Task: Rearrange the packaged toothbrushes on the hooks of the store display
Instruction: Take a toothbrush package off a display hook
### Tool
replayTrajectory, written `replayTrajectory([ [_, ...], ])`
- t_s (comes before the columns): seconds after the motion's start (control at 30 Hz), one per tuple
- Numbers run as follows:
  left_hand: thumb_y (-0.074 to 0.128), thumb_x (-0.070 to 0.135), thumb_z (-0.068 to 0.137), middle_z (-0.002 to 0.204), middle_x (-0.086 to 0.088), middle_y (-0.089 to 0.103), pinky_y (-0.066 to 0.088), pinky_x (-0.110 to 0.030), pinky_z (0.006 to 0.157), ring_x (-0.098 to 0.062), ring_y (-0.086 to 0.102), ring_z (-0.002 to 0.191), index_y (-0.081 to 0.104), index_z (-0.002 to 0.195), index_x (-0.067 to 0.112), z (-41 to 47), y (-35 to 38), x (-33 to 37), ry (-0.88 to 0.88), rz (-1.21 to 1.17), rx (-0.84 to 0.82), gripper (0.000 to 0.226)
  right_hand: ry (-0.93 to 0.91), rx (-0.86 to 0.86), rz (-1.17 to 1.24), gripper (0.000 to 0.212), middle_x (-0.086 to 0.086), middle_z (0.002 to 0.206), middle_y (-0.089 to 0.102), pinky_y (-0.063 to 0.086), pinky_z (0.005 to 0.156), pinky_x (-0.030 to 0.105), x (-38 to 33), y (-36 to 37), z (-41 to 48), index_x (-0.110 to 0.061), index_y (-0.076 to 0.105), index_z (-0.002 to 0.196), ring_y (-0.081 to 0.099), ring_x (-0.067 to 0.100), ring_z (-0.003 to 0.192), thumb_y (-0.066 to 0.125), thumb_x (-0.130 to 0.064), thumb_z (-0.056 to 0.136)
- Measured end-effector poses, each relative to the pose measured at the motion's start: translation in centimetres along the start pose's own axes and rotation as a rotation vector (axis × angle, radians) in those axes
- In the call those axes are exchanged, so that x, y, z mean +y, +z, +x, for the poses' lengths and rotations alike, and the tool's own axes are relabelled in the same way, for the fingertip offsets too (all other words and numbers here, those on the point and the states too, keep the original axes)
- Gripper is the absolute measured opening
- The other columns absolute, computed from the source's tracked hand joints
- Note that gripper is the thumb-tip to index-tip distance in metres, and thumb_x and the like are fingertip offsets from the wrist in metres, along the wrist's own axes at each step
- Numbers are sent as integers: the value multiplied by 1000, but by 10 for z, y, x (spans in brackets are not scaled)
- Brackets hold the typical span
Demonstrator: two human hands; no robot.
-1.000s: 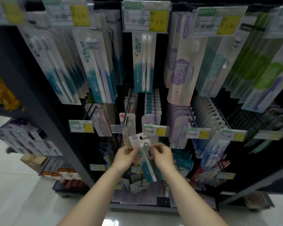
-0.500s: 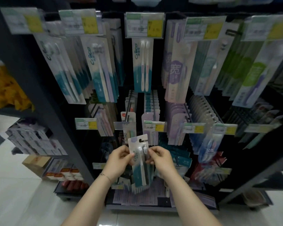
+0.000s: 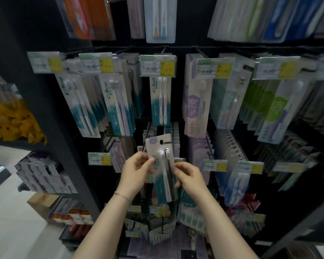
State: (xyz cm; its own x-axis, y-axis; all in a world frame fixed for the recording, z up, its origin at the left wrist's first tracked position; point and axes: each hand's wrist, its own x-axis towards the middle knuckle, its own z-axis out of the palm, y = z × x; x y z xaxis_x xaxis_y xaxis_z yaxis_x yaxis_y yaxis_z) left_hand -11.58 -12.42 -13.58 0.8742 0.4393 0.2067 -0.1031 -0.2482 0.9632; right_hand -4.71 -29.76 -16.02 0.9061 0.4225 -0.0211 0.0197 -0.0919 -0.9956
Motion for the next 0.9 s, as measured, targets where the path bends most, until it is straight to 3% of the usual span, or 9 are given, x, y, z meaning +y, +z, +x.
replayTrajectory([
  [0.1, 64, 10, 95, 89, -13, 72, 58, -30, 72, -18, 67, 75, 69, 92, 8, 11, 7, 16, 41, 0, 12, 6, -11, 3, 3, 12, -6, 92, 74, 49, 56, 24, -7, -10, 2, -23, 71, 99, 58, 13, 51, 60, -22, 98],
  [0.2, 64, 12, 96, 84, -7, 72, 57, -28, 69, -11, 64, 69, 68, 92, 9, 18, 16, 32, 66, -1, 8, 7, -21, 38, -25, 13, -11, 79, 72, 47, 59, 26, -13, -21, 6, -26, 69, 95, 58, 13, 50, 57, -22, 99],
  [0.33, 62, 11, 96, 88, -4, 73, 57, -24, 67, -9, 64, 70, 69, 96, 8, 25, 31, 50, 93, -67, -8, 7, -83, 114, 30, 16, -3, 71, 67, 47, 63, 32, -22, -33, 13, -21, 69, 91, 56, 17, 50, 56, -17, 99],
  [0.53, 66, 8, 93, 103, -7, 72, 56, -22, 66, -12, 68, 85, 67, 106, 11, 33, 47, 59, 111, -109, -61, 13, -182, 233, 108, 18, -5, 50, 55, 42, 48, 24, -43, -50, 21, -16, 68, 86, 46, 13, 42, 57, -11, 98],
  [0.7, 66, 8, 93, 100, -3, 74, 55, -21, 64, -5, 67, 74, 69, 101, 11, 35, 65, 64, 109, -85, -137, 9, -236, 273, 123, 17, -8, 51, 56, 40, 44, 24, -58, -63, 22, -14, 67, 84, 44, 11, 40, 57, -10, 98],
  [0.9, 63, 10, 96, 102, -1, 75, 59, -27, 68, -16, 71, 89, 69, 104, 10, 41, 76, 69, 138, -79, -124, 10, -266, 281, 117, 15, -7, 49, 57, 39, 42, 21, -74, -71, 21, -11, 68, 88, 43, 7, 38, 57, -9, 98],
])
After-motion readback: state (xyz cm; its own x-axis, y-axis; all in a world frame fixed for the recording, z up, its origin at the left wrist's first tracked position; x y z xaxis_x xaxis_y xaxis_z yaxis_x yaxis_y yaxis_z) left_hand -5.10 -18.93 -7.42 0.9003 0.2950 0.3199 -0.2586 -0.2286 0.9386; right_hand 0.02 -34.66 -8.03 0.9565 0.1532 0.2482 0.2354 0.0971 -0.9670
